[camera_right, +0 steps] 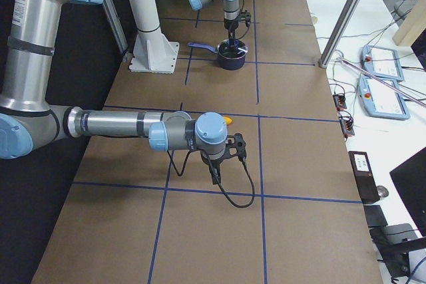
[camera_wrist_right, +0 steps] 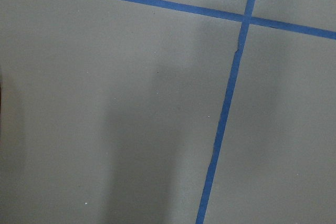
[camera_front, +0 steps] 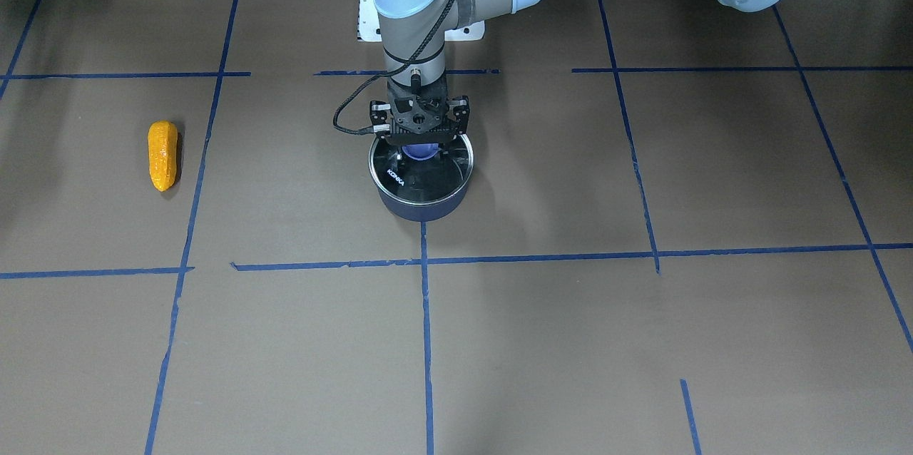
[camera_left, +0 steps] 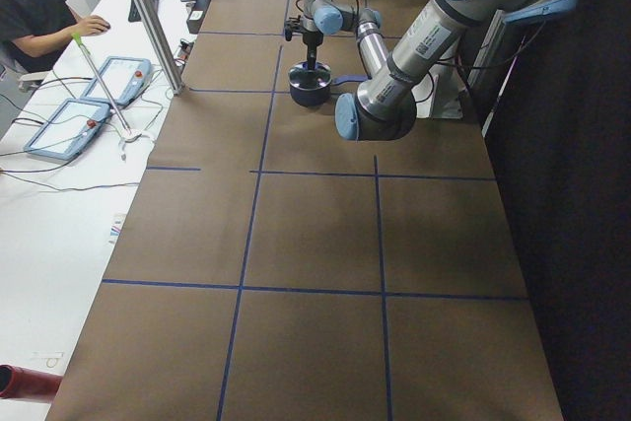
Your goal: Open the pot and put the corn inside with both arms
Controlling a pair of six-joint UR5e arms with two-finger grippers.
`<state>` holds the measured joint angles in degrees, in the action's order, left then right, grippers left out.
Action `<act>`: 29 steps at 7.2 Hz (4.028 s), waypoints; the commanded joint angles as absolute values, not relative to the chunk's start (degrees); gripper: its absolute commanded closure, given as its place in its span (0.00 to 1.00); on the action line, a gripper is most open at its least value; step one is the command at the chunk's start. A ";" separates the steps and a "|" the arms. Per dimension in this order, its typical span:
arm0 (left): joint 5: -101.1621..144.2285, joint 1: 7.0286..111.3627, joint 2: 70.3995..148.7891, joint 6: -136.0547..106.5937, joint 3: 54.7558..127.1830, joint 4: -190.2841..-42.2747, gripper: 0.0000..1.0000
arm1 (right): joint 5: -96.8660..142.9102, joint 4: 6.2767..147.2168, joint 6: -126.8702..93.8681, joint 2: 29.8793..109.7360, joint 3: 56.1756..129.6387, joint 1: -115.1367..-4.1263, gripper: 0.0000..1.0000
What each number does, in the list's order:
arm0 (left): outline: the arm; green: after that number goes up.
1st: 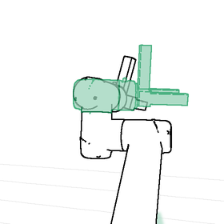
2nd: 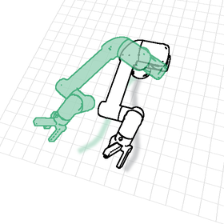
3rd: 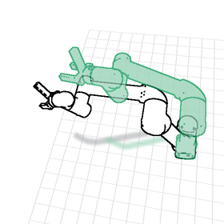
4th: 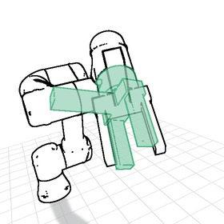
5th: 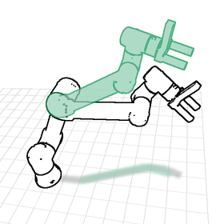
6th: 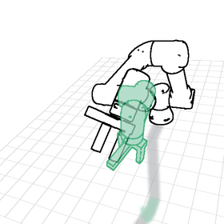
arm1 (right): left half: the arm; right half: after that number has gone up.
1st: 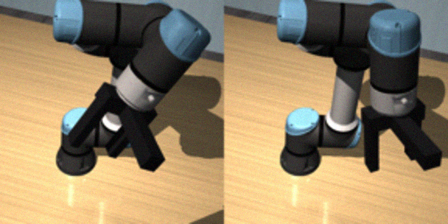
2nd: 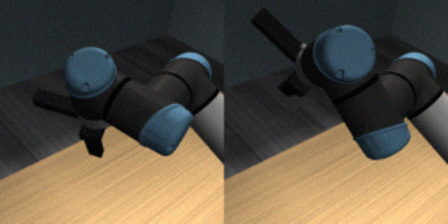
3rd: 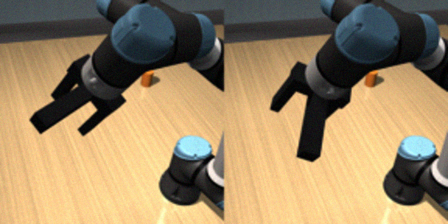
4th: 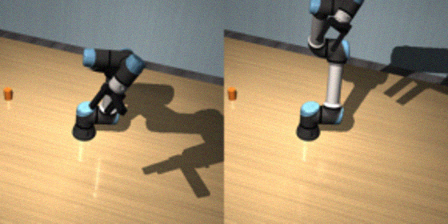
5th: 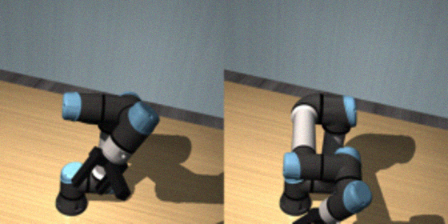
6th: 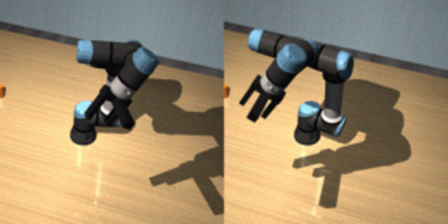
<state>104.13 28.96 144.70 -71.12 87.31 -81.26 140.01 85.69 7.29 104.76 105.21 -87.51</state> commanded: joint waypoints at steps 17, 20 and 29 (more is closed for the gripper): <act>111.85 39.52 106.00 -59.77 109.85 -93.17 0.01 | 136.27 62.11 -36.28 103.36 105.38 -63.43 0.00; 117.85 46.66 95.20 -50.02 116.97 -93.34 0.00 | 127.39 58.10 -53.12 97.67 106.61 -52.16 0.00; 117.77 46.85 95.01 -50.01 117.07 -93.34 0.00 | 115.75 58.36 -56.43 95.89 105.12 -39.99 0.91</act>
